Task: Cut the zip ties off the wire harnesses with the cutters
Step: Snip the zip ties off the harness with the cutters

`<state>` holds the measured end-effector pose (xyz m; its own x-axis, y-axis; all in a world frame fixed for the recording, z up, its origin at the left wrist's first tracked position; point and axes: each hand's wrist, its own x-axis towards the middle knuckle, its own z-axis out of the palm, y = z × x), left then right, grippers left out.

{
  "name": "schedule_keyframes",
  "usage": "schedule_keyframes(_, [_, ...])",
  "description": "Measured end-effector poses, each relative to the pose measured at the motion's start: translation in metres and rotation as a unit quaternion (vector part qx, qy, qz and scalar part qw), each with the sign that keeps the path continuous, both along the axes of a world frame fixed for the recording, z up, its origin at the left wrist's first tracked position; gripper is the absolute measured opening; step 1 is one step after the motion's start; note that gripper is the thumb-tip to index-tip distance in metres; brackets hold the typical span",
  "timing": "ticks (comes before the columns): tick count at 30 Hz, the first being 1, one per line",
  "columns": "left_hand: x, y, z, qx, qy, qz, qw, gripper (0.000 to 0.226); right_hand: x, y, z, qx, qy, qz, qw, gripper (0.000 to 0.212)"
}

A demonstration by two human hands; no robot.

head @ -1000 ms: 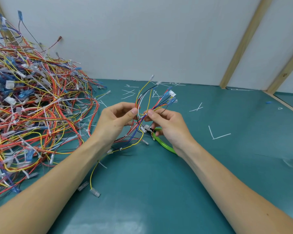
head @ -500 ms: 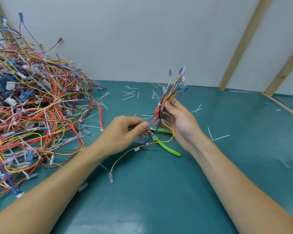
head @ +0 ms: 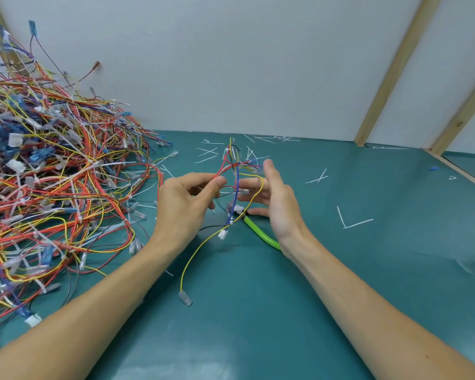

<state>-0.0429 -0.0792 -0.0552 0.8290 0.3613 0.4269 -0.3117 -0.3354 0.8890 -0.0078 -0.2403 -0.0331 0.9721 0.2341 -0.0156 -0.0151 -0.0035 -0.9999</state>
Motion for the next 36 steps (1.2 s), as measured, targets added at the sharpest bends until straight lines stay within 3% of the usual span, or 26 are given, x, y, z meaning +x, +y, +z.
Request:
schedule_keyframes(2, [-0.001,0.000,0.001,0.023,-0.021,0.009,0.999,0.010,0.001,-0.003,0.002,0.001,-0.017,-0.006,1.000,0.063])
schedule_keyframes(5, [-0.006,-0.006,0.003,0.164,-0.060,-0.008,0.985,0.006,0.000,-0.006,0.004,-0.002,-0.058,0.021,0.998,0.043])
schedule_keyframes(8, [-0.009,-0.014,0.001,0.281,-0.061,-0.052,0.956,0.019,-0.002,-0.006,-0.001,0.012,-0.071,0.008,0.997,0.025])
schedule_keyframes(12, [-0.011,-0.015,0.002,0.309,-0.069,-0.075,0.946,0.035,0.010,-0.015,0.003,0.008,-0.042,-0.014,0.999,0.016])
schedule_keyframes(16, [-0.008,-0.001,0.006,0.304,-0.052,-0.003,0.951,0.027,0.022,-0.023,0.009,0.173,0.002,0.006,0.985,0.013])
schedule_keyframes(20, [-0.006,0.013,-0.001,0.336,0.054,-0.052,0.939,0.022,0.027,-0.034,0.013,0.360,0.069,0.052,0.929,0.022])
schedule_keyframes(24, [-0.004,0.012,0.000,0.338,0.005,-0.058,0.939,0.016,0.031,-0.041,0.013,0.430,0.108,0.046,0.895,0.023])
schedule_keyframes(28, [-0.005,0.016,0.007,0.421,-0.044,-0.031,0.906,0.010,0.037,-0.048,0.015,0.469,0.135,0.023,0.872,0.021])
schedule_keyframes(30, [-0.009,0.012,0.011,0.393,-0.075,-0.056,0.915,0.010,0.038,-0.050,0.017,0.472,0.139,0.011,0.871,0.021])
schedule_keyframes(32, [-0.012,0.003,0.013,0.340,-0.103,-0.086,0.931,0.011,0.039,-0.051,0.018,0.426,0.122,0.011,0.896,0.023])
schedule_keyframes(34, [-0.014,-0.007,0.011,0.261,-0.106,-0.127,0.951,0.008,0.040,-0.051,0.016,0.314,0.089,0.019,0.945,0.028])
schedule_keyframes(36, [-0.013,-0.011,0.009,0.148,-0.052,-0.170,0.973,0.007,0.040,-0.049,0.013,0.188,0.078,0.022,0.979,0.043])
